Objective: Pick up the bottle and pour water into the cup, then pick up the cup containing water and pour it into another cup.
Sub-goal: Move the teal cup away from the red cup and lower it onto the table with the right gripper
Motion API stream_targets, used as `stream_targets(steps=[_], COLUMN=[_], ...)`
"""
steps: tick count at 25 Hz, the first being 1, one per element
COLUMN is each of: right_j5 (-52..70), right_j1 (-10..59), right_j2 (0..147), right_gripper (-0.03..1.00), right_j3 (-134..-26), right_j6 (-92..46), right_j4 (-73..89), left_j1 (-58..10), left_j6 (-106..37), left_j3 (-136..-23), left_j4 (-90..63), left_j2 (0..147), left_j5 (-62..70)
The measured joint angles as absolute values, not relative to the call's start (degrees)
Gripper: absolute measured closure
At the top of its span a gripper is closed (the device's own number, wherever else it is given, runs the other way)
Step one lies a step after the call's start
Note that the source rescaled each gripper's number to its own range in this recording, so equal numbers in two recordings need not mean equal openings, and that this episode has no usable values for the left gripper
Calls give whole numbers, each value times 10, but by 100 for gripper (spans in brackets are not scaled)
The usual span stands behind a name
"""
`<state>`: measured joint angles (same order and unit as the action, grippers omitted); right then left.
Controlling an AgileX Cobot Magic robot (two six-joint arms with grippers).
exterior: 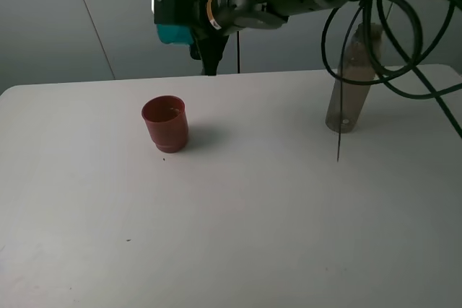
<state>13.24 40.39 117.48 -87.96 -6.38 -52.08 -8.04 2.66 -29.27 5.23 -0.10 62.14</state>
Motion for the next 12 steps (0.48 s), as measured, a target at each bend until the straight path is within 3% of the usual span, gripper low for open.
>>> stream_targets(steps=[6, 12], right_j5=[77, -58], right_j1=[383, 357], right_j2=[1095, 1043], right_gripper=[92, 92], right_j3=[-744, -581], right_j6=[-63, -68], right_j4=[-345, -212], left_j1=[-80, -80], left_j6=[27, 27], left_j3=[-293, -293], left_j4=[52, 52], left_j2=[-1, -1], left_j5=[621, 621])
